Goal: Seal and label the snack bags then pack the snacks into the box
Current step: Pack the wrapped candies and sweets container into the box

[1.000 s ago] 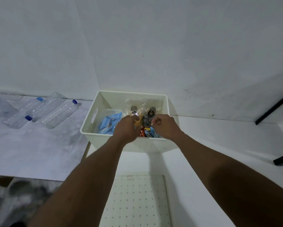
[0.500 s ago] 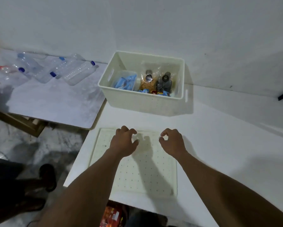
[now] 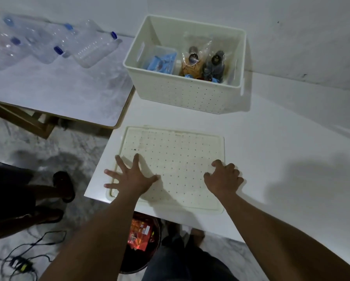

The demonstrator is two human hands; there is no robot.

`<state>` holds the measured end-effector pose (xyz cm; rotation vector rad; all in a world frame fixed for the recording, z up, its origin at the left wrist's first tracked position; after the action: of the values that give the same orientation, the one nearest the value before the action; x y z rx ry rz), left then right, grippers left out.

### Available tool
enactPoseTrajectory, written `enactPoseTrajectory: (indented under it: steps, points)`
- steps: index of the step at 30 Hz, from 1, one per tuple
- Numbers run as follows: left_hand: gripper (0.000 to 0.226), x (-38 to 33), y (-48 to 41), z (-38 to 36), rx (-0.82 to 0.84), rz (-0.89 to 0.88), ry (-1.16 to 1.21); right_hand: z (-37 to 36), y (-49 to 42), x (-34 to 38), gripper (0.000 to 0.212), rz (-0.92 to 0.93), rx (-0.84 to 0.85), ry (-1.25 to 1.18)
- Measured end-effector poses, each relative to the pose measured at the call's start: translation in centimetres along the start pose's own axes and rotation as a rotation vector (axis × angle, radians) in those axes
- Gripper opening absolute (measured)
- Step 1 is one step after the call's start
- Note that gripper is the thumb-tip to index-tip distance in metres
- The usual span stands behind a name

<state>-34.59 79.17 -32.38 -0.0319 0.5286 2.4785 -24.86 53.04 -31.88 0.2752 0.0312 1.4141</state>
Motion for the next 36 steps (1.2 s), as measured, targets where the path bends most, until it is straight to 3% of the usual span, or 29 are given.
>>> enactPoseTrajectory:
  steps: [3,10,18,23,27,36]
  points:
    - [0.125,0.9,-0.9,0.2,0.039,0.014,0.009,0.0,-0.5,0.6,0.043,-0.030,0.021,-0.027]
    - [0.131,0.6,-2.2,2.6,-0.139,-0.064,-0.085,2.0,-1.9,-0.7,0.049,-0.081,0.072,-0.346]
    - [0.128,-3.3,-0.6,6.1,-0.317,-0.184,-0.060,5.4,-1.6,-2.0,0.044,-0.029,-0.267,-0.488]
    - [0.109,-5.7,0.8,8.0,-0.566,-0.307,0.050,8.1,-1.6,-3.4,0.046,0.015,-0.512,-0.499]
    - [0.099,-8.2,0.9,9.6,-0.708,-0.381,0.133,10.8,-3.4,-4.0,0.047,0.072,-0.608,-0.528]
    - [0.098,-13.6,-3.1,16.9,-0.808,-0.438,0.193,16.8,-9.3,0.0,0.050,0.136,-0.685,-0.587]
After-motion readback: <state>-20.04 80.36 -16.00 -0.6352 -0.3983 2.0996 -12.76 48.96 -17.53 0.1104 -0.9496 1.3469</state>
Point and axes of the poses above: each hand's wrist, its own y-axis away from the middle knuckle, its own z-axis out of the back of the hand, x = y × z, the point moved 2 cm from there along -y, towards the middle knuckle, and after that the axes turned 13 degrees about -x, right-handed, at the moved point
